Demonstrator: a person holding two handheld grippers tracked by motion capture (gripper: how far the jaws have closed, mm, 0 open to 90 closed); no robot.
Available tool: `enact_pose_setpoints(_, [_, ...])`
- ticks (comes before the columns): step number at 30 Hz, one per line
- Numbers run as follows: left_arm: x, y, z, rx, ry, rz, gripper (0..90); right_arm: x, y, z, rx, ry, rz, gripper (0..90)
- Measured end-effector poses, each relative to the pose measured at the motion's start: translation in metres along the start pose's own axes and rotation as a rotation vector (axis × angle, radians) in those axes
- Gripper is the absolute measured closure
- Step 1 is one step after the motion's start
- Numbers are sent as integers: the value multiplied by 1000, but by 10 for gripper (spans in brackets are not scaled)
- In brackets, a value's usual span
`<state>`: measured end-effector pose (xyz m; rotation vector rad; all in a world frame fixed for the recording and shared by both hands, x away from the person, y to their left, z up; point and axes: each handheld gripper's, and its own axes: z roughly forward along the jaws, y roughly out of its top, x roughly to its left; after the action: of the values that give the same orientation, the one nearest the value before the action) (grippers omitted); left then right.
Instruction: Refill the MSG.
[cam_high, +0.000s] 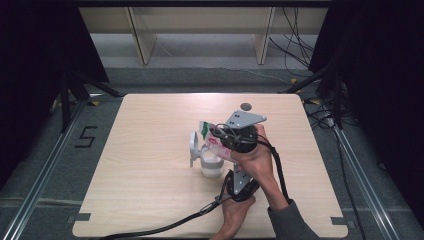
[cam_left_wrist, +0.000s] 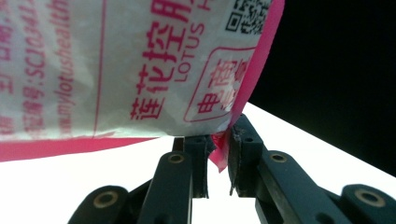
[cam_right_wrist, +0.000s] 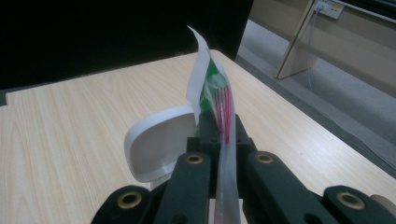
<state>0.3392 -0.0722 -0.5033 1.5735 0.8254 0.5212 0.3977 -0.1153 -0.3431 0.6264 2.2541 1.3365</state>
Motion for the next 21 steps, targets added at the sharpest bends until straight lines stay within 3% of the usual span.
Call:
enact_pose_setpoints(6, [1,-2,-2,13,8,10,788,-3,-2,-6,-7,26,29,899])
enact_pose_setpoints(7, [1,-2,-2,19,-1,4,787,-4,-2,-7,-30,14,16,899])
enact_pose_setpoints(10, [1,-3,-4,26,3,15,784,-6,-4,-12,-38,2,50,900])
enact_pose_setpoints(11, [1,-4,-5,30,-1,13,783,-8,-4,-13,-41,23,44,900])
enact_pose_setpoints(12, [0,-5,-5,7,-1,-28,780,-10,-5,-16,-45,24,29,900])
enact_pose_setpoints(13, [1,-5,-6,12,-5,-20,779,-11,-6,-18,-68,17,33,900])
enact_pose_setpoints(15, [2,-5,-7,15,0,-7,777,-11,-7,-21,-67,42,70,900])
enact_pose_setpoints(17, [3,-5,-8,23,1,-6,769,-13,-8,-25,-84,29,80,900])
enact_pose_setpoints(19, [6,-6,-9,35,0,-6,758,-15,-9,-26,-100,55,88,900])
enact_pose_setpoints(20, [7,-6,-10,39,-1,-8,753,-16,-10,-29,-93,46,86,900])
enact_pose_setpoints(21, [8,-7,-11,49,-2,-3,752,-15,-11,-30,-92,45,108,900])
